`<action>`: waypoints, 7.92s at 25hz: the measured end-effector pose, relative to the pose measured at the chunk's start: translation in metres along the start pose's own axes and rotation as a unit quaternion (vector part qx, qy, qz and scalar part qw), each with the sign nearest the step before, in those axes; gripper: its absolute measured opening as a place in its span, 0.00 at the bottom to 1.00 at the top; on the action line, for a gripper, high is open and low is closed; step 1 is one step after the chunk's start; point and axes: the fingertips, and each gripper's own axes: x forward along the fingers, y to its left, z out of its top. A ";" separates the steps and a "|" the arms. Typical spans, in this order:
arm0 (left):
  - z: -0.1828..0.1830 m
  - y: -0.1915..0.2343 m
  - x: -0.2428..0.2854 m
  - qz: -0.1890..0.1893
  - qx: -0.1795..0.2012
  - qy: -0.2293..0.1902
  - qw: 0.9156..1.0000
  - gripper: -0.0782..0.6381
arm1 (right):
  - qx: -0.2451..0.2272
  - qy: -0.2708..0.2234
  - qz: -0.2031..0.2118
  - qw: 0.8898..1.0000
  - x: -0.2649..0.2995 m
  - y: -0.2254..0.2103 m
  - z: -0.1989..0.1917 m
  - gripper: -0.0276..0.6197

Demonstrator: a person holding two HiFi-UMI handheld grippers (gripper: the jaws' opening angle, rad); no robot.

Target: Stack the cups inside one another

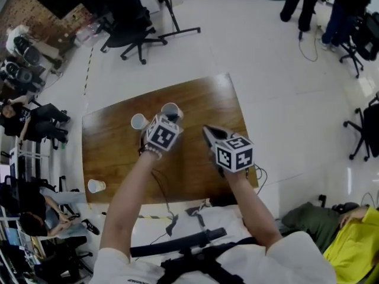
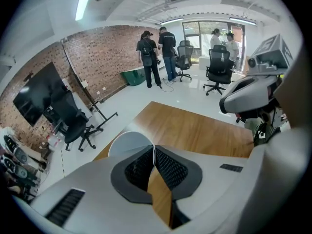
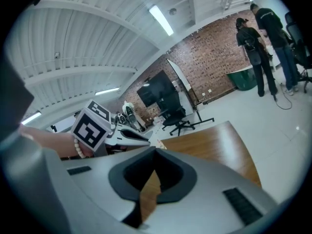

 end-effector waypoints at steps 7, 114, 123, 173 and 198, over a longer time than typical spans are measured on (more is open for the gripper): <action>-0.054 0.016 -0.051 0.042 -0.044 -0.003 0.998 0.13 | -0.035 0.018 0.054 0.998 0.018 0.061 -0.015 0.06; -0.491 0.141 -0.260 0.169 -0.336 0.098 0.921 0.13 | -0.151 0.199 0.248 0.936 0.140 0.365 -0.183 0.06; -0.508 0.143 -0.244 0.164 -0.331 0.107 0.923 0.13 | -0.148 0.207 0.233 0.939 0.141 0.351 -0.189 0.06; -0.447 0.084 -0.359 0.302 -0.484 -0.192 0.799 0.26 | -0.146 0.196 0.250 0.937 0.112 0.364 -0.190 0.06; -0.405 -0.044 -0.356 0.265 -0.529 -0.272 0.759 0.25 | -0.153 0.154 0.203 0.955 0.046 0.363 -0.181 0.06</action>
